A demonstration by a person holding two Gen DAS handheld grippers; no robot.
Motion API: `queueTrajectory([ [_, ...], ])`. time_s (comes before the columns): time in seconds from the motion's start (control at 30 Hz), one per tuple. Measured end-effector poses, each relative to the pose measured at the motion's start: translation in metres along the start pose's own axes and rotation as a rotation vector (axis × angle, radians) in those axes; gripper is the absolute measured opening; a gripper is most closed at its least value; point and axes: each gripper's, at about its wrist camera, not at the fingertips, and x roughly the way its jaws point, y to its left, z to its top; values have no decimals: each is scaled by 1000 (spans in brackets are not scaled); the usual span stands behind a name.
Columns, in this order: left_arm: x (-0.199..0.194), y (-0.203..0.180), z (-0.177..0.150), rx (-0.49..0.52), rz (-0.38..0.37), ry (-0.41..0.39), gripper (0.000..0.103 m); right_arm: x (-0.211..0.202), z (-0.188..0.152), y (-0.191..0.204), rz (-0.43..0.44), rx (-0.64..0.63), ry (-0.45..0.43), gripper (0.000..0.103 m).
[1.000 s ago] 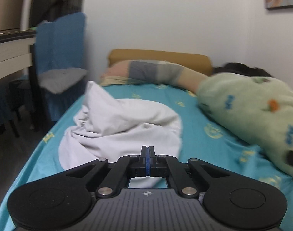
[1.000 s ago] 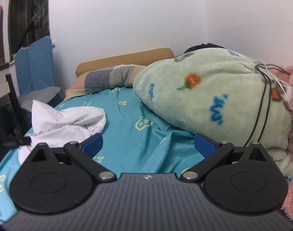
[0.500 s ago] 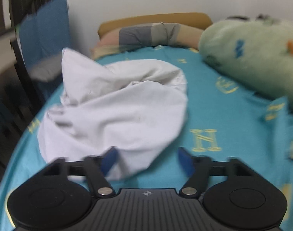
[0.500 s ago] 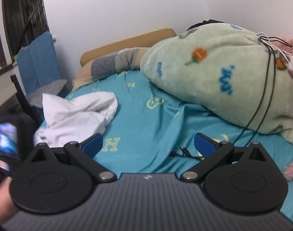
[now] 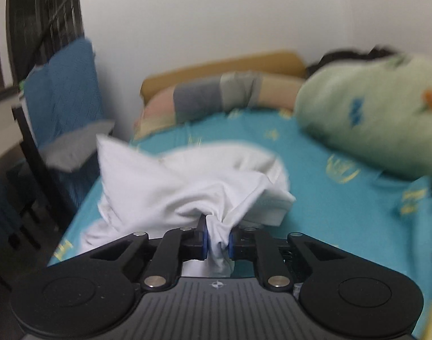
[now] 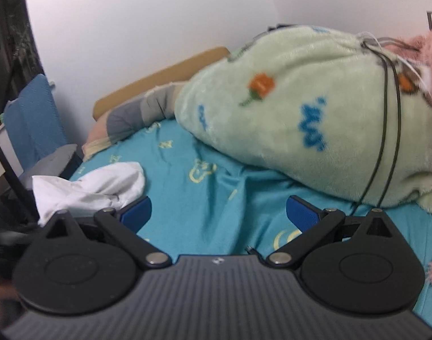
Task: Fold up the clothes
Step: 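Grasp the white T-shirt with the left gripper and lift it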
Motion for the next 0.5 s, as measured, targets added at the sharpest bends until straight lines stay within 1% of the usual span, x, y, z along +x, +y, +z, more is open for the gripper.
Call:
queueTrajectory([
  [0.07,-40,13,8,-59,-39,-31,12,-6,0,4,21,-21,-28,103],
  [0.17,-110,27,11,-141,-96,-110,11,-21,-3,13,38,-85,-83,103],
  [0.33,-222,47,2,-240,-245,-259,11,-56,-12,37,103,-229,-173,103],
  [0.43,-267,63,-13,-303,-334,-319,11,-83,-17,50,177,-256,-174,103],
  [0.5,-280,74,-29,-341,-377,-337,12,-98,-21,57,288,-238,-123,103],
])
